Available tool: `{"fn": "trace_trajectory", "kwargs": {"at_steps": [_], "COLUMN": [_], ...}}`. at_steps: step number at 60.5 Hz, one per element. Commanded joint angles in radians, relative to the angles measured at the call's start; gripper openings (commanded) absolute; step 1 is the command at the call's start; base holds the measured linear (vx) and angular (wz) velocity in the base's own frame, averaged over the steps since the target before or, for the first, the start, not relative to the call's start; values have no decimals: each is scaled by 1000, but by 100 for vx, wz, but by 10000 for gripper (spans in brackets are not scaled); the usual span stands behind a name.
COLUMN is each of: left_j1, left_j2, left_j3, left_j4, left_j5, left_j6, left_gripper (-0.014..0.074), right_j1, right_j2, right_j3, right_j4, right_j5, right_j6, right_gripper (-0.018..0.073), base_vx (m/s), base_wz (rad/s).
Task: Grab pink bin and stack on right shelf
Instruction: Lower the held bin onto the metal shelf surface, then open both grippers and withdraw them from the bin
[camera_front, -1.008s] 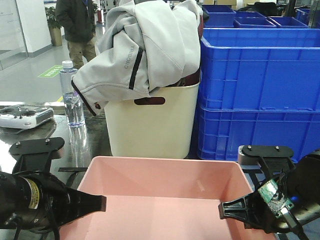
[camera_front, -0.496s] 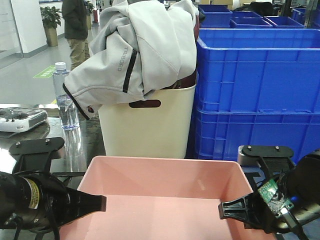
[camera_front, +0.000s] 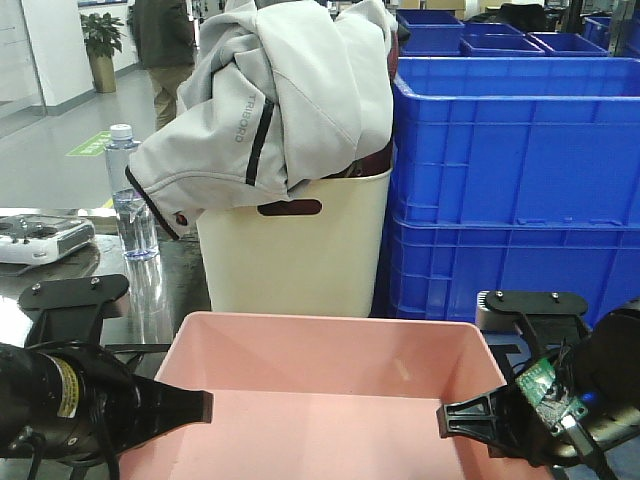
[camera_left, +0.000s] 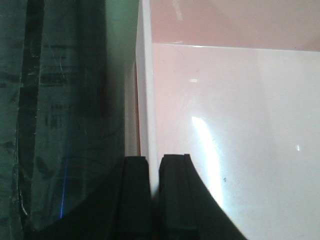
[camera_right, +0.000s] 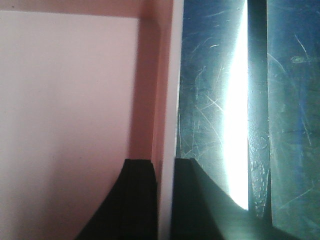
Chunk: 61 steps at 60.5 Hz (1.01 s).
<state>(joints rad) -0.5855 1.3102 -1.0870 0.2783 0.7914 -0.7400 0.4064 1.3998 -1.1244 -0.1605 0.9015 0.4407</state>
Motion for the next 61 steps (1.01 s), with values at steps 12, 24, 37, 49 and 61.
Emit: {"fn": "trace_trajectory", "kwargs": {"at_steps": [12, 24, 37, 49, 61], "left_j1": [7, 7, 7, 7, 7], "left_j2": [-38, -8, 56, 51, -45], "left_j3": [-28, -26, -26, -32, -62], "left_j4": [72, 123, 196, 194, 121], "left_j5": [-22, -69, -142, -188, -131], "left_j6": [1, 1, 1, 3, 113], "left_gripper": [143, 146, 227, 521, 625], "right_j1": [-8, -8, -9, -9, -8], "right_j2": [-28, -28, 29, 57, -50], "right_j3": [-21, -21, -21, -21, -21], "right_j4": [-99, -107, -171, -173, -169], "right_j5": [-8, -89, -156, -189, -178], "right_j6": [-8, -16, 20, 46, 9], "right_gripper": [-1, 0, 103, 406, 573], "base_vx": [0, 0, 0, 0, 0], "base_wz": [0, 0, 0, 0, 0]}}
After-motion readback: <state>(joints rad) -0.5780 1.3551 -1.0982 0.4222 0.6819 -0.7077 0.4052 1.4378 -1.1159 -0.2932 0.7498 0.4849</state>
